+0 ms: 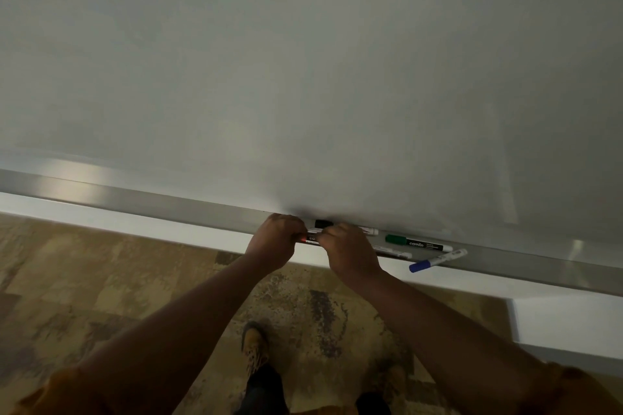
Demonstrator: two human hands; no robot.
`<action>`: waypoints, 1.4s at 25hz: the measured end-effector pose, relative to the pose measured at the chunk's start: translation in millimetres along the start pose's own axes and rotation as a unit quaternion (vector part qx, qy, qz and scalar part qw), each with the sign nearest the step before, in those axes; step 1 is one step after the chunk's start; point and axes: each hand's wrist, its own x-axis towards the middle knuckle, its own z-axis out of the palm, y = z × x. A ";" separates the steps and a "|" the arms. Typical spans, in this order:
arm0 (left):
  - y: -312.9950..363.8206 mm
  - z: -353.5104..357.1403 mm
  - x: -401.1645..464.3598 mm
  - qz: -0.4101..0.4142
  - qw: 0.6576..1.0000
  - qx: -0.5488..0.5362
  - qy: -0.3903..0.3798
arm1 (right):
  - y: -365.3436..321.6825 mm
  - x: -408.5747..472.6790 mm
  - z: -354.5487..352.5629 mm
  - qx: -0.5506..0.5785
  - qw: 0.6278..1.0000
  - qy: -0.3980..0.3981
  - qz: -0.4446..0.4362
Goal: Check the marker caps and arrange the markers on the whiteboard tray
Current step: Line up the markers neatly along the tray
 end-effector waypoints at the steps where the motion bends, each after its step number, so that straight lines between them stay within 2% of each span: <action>1: -0.3 0.0 -0.4 -0.004 1.000 0.004 0.000 | 4.5 -3.2 0.2 -0.001 1.000 -0.001 0.016; 6: -3.6 1.7 1.2 -0.018 0.998 0.040 -0.038 | 18.7 -13.9 4.5 -0.007 0.997 -0.014 0.077; 9: 0.8 -1.1 4.2 -0.041 0.995 0.049 -0.075 | 15.9 -12.9 4.2 0.048 0.996 -0.025 0.074; 14: 4.1 1.3 4.1 -0.068 0.996 0.032 -0.048 | 19.8 -19.0 3.5 0.097 0.992 -0.027 0.070; 19: 3.8 0.7 4.4 -0.067 0.994 0.059 -0.059 | 28.5 -30.3 -4.3 0.095 0.993 0.014 0.071; 23: 10.3 -0.5 8.1 -0.069 0.988 0.120 -0.071 | 54.5 -51.7 -31.8 0.043 0.995 0.050 0.072; 25: 14.9 0.4 9.3 -0.066 0.984 0.150 -0.064 | 73.2 -70.1 -44.2 0.019 0.996 0.043 0.076; 28: 27.0 5.4 5.8 -0.042 0.983 0.179 -0.026 | 101.7 -101.9 -56.5 -0.009 0.996 0.014 0.091; 31: 45.9 16.9 5.1 0.019 0.982 0.189 0.009 | 120.2 -125.8 -58.6 -0.021 0.992 -0.033 0.117; 35: 84.1 35.2 17.8 0.092 0.985 0.139 -0.049 | 129.2 -136.0 -53.2 0.003 0.991 -0.035 0.126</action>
